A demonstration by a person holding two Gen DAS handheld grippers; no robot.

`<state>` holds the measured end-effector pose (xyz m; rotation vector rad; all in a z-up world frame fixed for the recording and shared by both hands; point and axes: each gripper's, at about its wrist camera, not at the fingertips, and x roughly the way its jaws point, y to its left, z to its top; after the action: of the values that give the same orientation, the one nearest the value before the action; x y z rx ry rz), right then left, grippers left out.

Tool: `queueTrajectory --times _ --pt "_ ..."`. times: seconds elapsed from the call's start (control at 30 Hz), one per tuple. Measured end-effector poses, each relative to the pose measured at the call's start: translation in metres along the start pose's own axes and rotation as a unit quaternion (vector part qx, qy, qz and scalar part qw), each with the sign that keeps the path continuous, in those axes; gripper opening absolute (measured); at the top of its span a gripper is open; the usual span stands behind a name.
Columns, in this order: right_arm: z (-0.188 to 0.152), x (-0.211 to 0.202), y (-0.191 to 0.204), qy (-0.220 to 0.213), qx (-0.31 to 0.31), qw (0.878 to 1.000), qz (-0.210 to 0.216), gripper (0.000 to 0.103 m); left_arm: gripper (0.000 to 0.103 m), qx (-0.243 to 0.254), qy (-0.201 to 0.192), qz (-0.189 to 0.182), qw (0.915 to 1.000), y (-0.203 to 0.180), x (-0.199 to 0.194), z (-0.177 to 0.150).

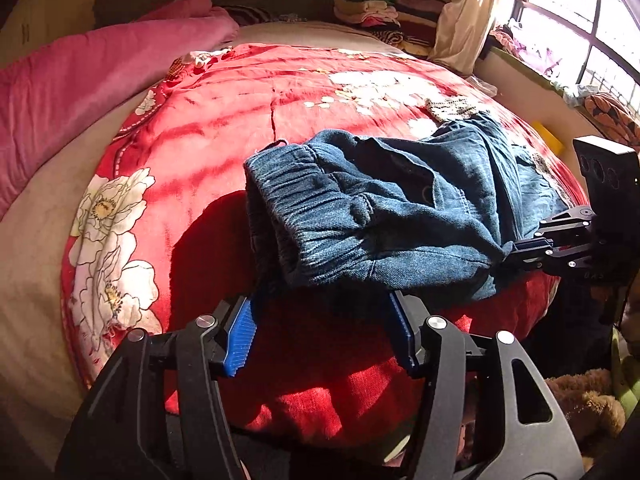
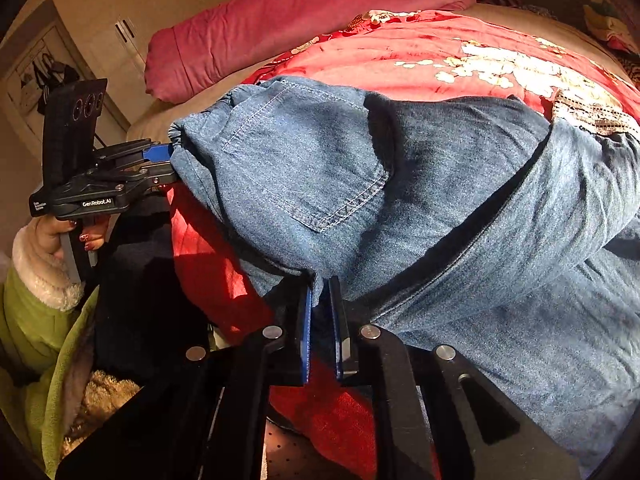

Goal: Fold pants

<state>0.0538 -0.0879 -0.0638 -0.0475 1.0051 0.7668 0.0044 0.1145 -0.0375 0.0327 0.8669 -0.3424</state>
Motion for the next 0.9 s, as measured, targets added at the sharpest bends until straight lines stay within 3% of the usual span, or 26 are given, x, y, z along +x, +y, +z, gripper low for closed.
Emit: queueTrajectory --times 0.1,0.27,0.47,0.67,0.73,0.77,0.8,0.9 --pt "0.002 0.0 0.005 -0.01 0.0 1.0 0.011 0.01 0.057 -0.025 -0.007 0.011 0.9996 0.012 -0.01 0.001" --pt "-0.003 0.018 0.002 0.01 0.007 1.0 0.001 0.011 0.059 -0.042 0.007 0.035 0.9985 0.023 -0.021 -0.003" --pt "-0.004 0.018 0.003 0.006 0.006 1.0 -0.005 0.011 0.06 -0.071 -0.02 0.048 0.9961 0.035 -0.053 0.002" --pt "-0.006 0.016 0.005 0.004 0.01 1.0 -0.006 0.012 0.06 -0.054 -0.039 -0.014 0.9977 -0.007 -0.04 0.033" --pt "-0.007 0.014 0.004 0.003 0.014 1.0 -0.005 0.013 0.044 -0.051 -0.029 -0.036 0.9976 -0.022 -0.025 0.042" --pt "-0.008 0.013 0.004 0.003 0.016 1.0 -0.005 0.013 0.026 -0.046 -0.023 -0.044 0.9977 -0.029 -0.016 0.044" --pt "-0.009 0.011 0.004 0.003 0.018 1.0 -0.004 0.014 0.018 -0.041 -0.014 -0.048 0.9979 -0.034 -0.008 0.046" --pt "-0.01 0.003 0.005 0.002 0.025 1.0 0.003 0.023 0.018 -0.019 0.031 -0.023 0.9991 -0.042 0.021 0.038"
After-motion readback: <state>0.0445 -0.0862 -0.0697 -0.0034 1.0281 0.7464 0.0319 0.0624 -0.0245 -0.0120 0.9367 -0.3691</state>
